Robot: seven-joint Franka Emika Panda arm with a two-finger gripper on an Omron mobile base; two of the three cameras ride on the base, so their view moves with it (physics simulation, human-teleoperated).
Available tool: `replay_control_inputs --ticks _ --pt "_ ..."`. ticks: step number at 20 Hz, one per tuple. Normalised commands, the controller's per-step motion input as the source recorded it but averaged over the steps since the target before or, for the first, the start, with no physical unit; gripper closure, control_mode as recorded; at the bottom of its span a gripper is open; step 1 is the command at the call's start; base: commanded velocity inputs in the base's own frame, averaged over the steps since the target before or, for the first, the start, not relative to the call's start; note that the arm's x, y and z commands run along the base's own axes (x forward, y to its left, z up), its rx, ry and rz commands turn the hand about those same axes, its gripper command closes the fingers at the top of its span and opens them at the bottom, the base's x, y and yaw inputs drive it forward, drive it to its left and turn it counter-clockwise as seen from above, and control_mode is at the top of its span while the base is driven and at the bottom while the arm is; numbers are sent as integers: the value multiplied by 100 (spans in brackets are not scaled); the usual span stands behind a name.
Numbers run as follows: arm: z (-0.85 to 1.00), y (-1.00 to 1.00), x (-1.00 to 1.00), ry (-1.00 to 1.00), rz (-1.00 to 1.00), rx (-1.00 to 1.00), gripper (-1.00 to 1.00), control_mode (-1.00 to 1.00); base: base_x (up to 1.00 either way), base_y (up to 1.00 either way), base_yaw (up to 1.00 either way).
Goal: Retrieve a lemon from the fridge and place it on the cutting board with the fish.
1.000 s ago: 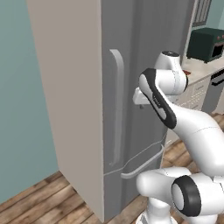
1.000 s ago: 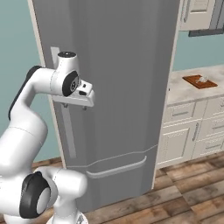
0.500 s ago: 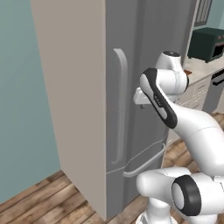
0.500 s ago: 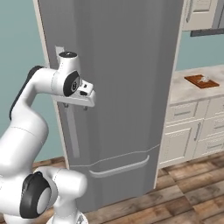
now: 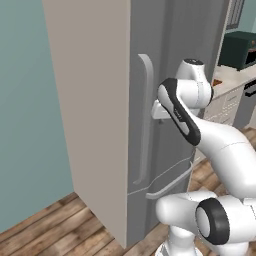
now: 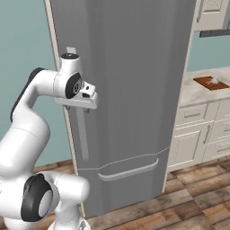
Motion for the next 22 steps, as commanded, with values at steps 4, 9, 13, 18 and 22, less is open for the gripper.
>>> replay_control_inputs --ticks 4,9,13,18,22 --pt "0 0 46 -2 16 0 -100 -100 0 0 0" --pt "-3 -3 21 -8 12 1 -100 -100 0 0 0" --pt "-17 1 7 -29 16 0 -100 -100 0 0 0" --pt "-3 22 15 -24 7 0 -100 -100 0 0 0" --pt "0 20 19 -4 1 0 -100 -100 0 0 0"
